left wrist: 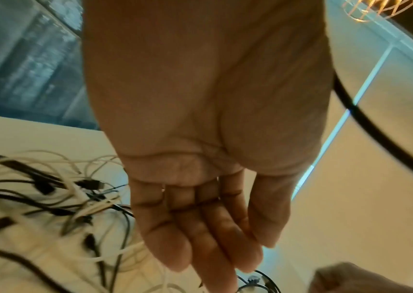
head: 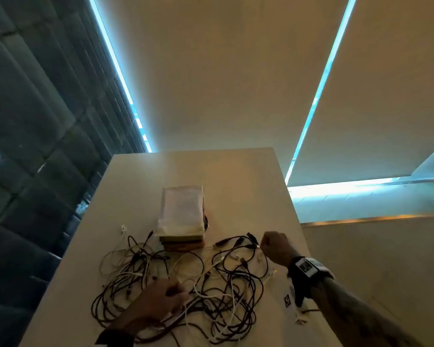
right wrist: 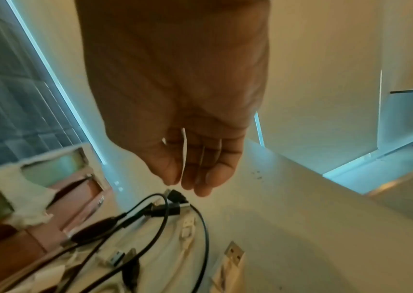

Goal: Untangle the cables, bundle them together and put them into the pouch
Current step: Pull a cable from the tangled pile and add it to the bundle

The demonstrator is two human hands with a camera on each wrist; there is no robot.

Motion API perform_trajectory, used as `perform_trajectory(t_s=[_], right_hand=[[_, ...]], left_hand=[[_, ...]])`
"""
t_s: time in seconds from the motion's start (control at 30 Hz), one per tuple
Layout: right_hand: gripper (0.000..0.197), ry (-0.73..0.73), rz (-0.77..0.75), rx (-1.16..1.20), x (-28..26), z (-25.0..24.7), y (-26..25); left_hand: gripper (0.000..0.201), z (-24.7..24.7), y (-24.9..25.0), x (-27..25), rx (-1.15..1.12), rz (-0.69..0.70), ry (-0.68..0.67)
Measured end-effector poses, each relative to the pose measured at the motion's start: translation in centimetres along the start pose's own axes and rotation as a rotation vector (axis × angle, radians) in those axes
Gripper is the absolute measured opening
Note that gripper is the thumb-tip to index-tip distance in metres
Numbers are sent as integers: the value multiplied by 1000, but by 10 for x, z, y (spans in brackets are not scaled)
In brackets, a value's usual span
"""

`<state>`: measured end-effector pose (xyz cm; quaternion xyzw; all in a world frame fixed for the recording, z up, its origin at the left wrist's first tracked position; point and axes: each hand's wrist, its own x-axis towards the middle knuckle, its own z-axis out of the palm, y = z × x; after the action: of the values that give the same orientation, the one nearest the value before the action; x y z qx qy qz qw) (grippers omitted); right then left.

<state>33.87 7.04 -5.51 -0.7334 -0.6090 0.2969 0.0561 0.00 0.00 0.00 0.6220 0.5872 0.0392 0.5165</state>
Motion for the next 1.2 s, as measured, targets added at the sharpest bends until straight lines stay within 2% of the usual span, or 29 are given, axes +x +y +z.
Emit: perform_trajectory(t_s=[0.03,0.17,0.3,0.43,0.53,0.63,0.73,0.8,0.93,1.0,1.07,1.13,1.2], right_hand=[[11,-20,-8,-14,5,3,-2],[32,-120,-51,-137,13,11,-17],[30,-129,-41,-257,12,23,-16],[35,-154,-37,-237,4,24,-10],[21,-102,-94,-168,0,4,-14],[12,-14,-211,-22,-6,-30,-28],[16,122,-352,164,-18,-62,-53],[17,147,-438,323,-29,-77,-74],[15,78,-568,609,-52,-89,-107],[14,90,-569,688,-60,-88,-114],[23,70,-531,824,-67,-81,-117],[40,-66,-457,991,-73,-67,-118],[45,-241,-421,1016,-81,-53,-121]], left_hand=[[14,4,4,7,9,38,2],[10,10,37,15,137,102,7],[10,18,47,18,152,133,7],[9,21,53,20,128,168,20],[8,18,59,20,93,216,65],[5,12,72,23,75,286,196],[17,7,95,28,3,461,378],[27,5,113,30,21,554,470],[34,2,139,25,77,593,517],[25,-1,145,20,-4,604,524],[15,-6,146,15,-135,594,539],[10,-10,147,10,-240,569,542],[11,-12,150,6,-319,547,567]])
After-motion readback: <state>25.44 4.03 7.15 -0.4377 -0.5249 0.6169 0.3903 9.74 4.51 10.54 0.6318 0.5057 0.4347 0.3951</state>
